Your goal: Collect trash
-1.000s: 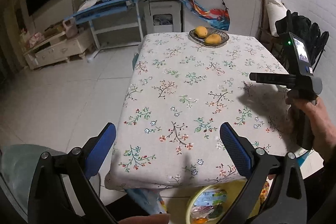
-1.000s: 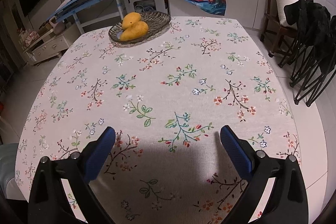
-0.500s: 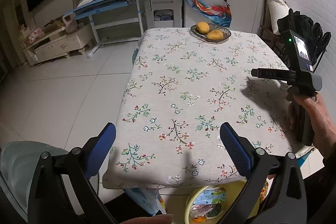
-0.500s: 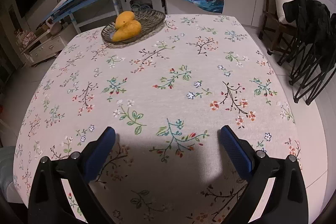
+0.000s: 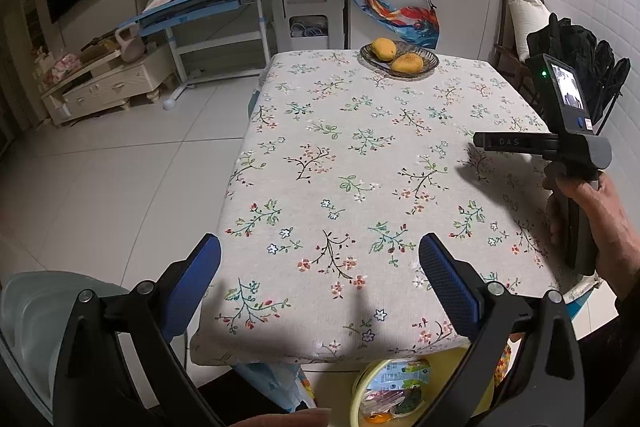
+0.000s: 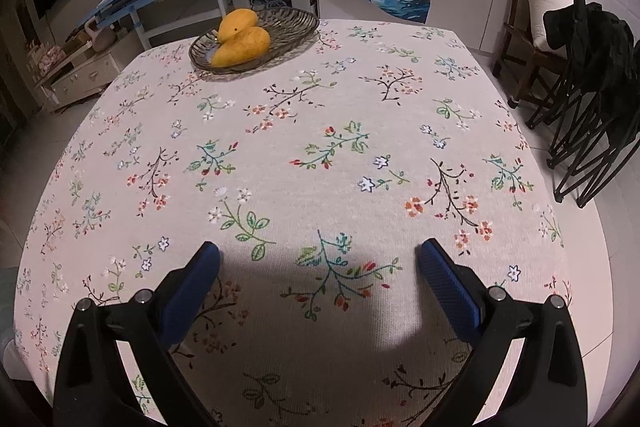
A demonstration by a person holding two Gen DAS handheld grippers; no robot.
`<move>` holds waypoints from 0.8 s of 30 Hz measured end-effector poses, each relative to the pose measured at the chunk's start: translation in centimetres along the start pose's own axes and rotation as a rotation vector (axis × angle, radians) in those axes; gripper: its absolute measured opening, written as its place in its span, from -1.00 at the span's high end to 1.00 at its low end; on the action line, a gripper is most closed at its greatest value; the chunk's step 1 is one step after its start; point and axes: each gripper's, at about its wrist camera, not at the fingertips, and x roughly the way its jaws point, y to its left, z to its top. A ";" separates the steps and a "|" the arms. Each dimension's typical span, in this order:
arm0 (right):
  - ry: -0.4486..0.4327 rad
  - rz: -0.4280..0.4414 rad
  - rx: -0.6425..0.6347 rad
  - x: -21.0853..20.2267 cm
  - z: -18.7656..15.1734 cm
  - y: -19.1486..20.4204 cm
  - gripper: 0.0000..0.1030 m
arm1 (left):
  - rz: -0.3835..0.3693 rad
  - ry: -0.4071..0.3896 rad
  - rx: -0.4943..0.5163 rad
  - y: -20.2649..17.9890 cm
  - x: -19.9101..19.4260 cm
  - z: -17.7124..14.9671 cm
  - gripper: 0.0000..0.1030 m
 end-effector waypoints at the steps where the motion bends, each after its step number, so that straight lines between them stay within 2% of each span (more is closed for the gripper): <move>1: 0.001 -0.001 -0.003 0.0 0.0 0.0 -0.86 | -0.001 0.001 0.000 0.0 0.1 0.0 -0.86; 24: 0.008 -0.027 -0.030 0.5 0.4 0.1 -0.86 | -0.003 0.005 0.000 -0.4 0.8 0.4 -0.86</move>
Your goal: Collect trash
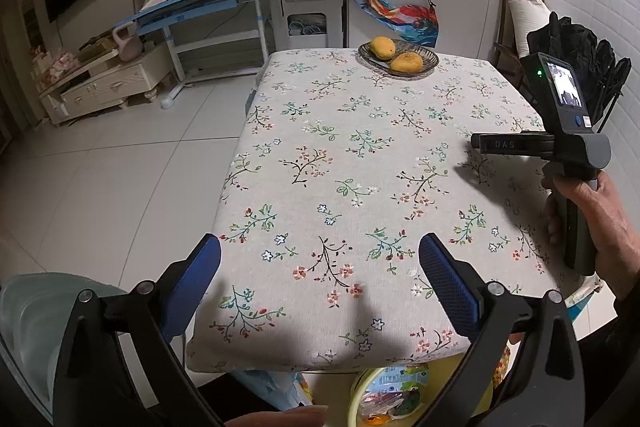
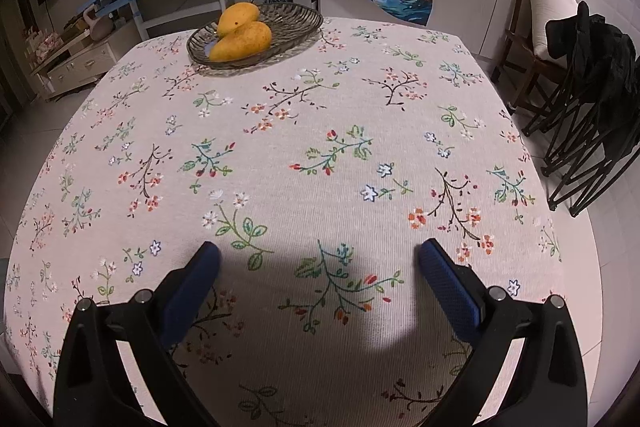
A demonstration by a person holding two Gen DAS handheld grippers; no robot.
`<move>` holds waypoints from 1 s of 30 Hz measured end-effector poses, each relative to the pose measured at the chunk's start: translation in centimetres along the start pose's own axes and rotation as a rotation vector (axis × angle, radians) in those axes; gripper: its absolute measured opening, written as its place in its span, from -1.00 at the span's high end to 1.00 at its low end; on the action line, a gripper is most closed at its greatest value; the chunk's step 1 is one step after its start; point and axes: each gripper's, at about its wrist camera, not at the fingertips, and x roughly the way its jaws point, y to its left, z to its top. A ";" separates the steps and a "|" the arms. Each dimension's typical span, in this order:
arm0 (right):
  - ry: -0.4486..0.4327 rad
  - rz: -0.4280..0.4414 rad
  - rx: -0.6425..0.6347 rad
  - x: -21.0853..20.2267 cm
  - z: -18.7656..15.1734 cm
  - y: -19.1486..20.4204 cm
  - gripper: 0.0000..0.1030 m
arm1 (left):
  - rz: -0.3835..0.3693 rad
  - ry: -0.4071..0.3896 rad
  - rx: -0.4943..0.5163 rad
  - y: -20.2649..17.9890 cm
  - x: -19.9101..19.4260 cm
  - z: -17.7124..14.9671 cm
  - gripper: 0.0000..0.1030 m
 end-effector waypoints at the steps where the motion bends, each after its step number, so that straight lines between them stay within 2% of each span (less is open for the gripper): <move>1: -0.001 0.001 0.002 0.0 0.0 0.0 -0.86 | 0.000 0.000 -0.001 0.0 0.0 0.0 -0.86; 7: -0.002 -0.011 0.020 0.0 0.1 -0.2 -0.86 | 0.000 0.000 0.000 0.0 0.0 0.0 -0.86; 11: -0.003 -0.063 -0.006 0.0 0.1 0.3 -0.86 | 0.000 0.001 0.001 0.0 0.0 0.0 -0.86; 15: 0.005 -0.036 0.003 0.1 0.0 -0.2 -0.87 | -0.001 0.001 0.000 0.0 0.0 0.0 -0.86; 30: 0.007 -0.035 -0.003 0.1 -0.1 0.0 -0.87 | -0.004 0.000 0.004 -0.8 0.7 -0.1 -0.86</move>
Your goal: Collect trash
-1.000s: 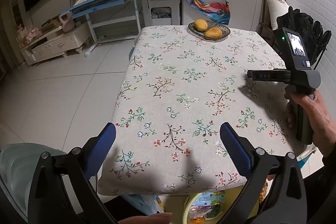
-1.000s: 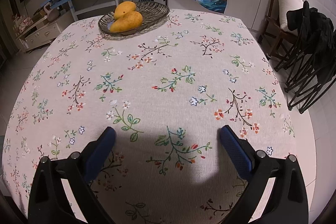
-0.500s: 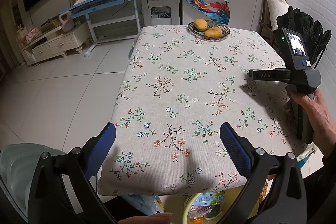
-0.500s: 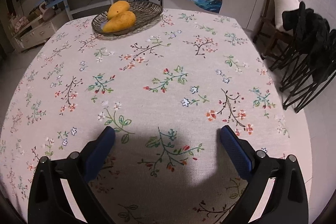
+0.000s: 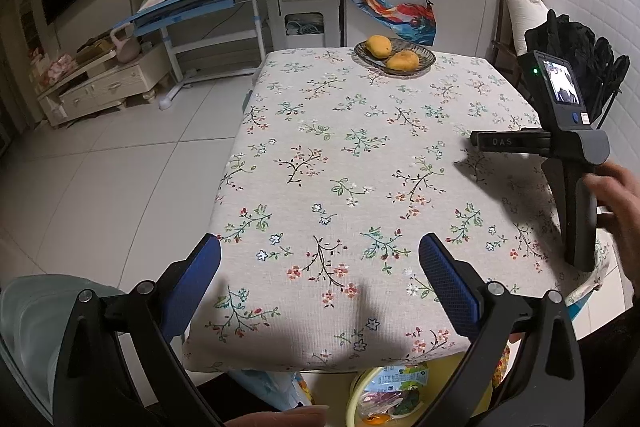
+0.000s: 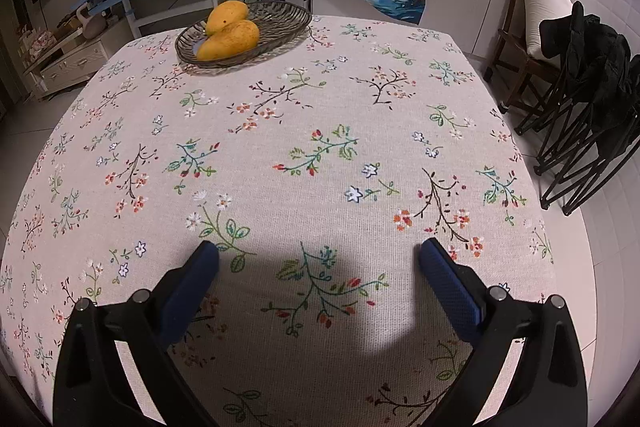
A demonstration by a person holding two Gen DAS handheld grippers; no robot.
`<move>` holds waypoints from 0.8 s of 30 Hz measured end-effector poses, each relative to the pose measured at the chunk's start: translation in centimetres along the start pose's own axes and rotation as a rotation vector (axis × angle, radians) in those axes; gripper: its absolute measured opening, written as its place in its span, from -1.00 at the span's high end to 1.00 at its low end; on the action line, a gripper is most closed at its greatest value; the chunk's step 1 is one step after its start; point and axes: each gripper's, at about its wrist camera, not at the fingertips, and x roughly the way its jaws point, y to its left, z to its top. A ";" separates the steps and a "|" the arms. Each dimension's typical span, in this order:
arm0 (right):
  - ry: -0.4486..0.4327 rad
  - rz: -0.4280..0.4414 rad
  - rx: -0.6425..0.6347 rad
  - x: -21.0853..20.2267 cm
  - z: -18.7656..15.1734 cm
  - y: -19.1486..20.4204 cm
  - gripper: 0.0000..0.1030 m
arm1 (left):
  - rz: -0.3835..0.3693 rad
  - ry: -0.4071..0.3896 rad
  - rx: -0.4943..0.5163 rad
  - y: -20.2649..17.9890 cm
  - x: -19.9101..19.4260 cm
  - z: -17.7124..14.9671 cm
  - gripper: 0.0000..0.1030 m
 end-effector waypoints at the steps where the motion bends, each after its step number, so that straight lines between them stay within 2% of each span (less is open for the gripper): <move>1: 0.000 0.000 0.000 0.0 0.0 -0.1 -0.87 | 0.000 -0.001 -0.001 0.0 0.0 0.0 -0.86; 24: 0.000 0.000 0.000 0.0 0.0 0.0 -0.87 | -0.042 -0.009 -0.030 1.0 -1.9 -1.5 -0.86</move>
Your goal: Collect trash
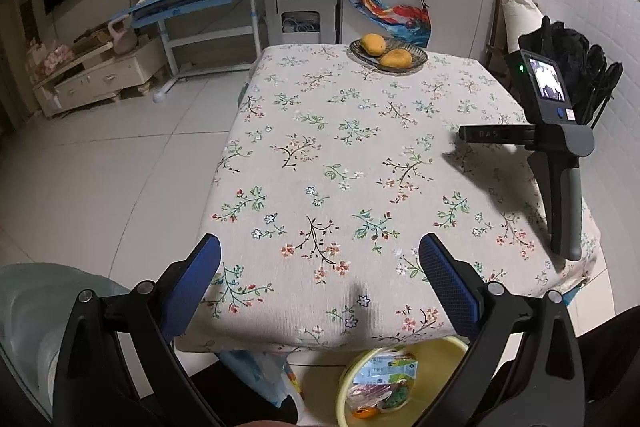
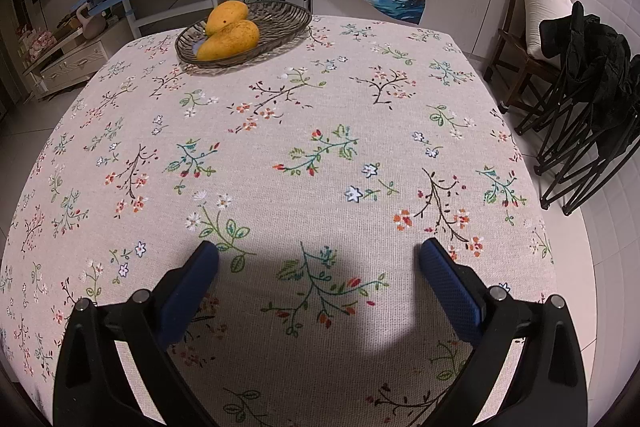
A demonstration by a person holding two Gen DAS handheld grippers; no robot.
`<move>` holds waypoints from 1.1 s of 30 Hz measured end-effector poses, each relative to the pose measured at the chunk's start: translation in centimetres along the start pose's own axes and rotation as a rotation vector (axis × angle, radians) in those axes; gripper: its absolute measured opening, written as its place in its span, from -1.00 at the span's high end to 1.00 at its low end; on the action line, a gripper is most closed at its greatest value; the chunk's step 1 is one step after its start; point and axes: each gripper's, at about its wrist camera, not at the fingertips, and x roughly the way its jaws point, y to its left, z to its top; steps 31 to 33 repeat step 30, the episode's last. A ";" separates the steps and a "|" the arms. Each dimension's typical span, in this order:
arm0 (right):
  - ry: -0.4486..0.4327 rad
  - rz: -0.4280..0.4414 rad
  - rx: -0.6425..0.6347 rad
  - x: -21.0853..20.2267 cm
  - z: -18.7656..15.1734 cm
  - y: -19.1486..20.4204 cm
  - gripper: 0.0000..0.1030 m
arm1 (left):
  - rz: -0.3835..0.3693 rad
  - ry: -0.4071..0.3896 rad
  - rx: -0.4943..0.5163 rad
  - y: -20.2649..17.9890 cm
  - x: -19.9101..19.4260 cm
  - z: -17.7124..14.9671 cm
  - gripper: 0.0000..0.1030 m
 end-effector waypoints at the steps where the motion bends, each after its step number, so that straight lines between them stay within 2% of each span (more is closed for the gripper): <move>1: 0.000 0.000 0.000 0.0 0.0 0.0 -0.87 | -0.004 -0.011 -0.001 0.0 -0.1 -0.1 -0.86; 8: 0.000 0.000 0.000 0.0 0.0 0.0 -0.87 | -0.004 -0.100 0.037 -0.8 -1.7 -0.4 -0.86; 19: 0.000 0.000 0.000 0.0 0.0 0.0 -0.87 | 0.012 -0.113 0.051 -0.9 -2.1 -0.3 -0.86; 22: 0.000 0.000 0.000 0.0 0.0 0.0 -0.87 | 0.016 -0.098 0.042 -0.7 -1.9 -0.2 -0.86; 25: 0.000 0.000 0.000 0.0 0.0 0.0 -0.87 | 0.026 -0.039 0.067 -1.0 -1.1 -0.2 -0.86; 33: 0.000 0.000 0.000 0.0 0.0 0.0 -0.87 | 0.030 -0.018 0.051 -0.9 -0.6 -0.3 -0.86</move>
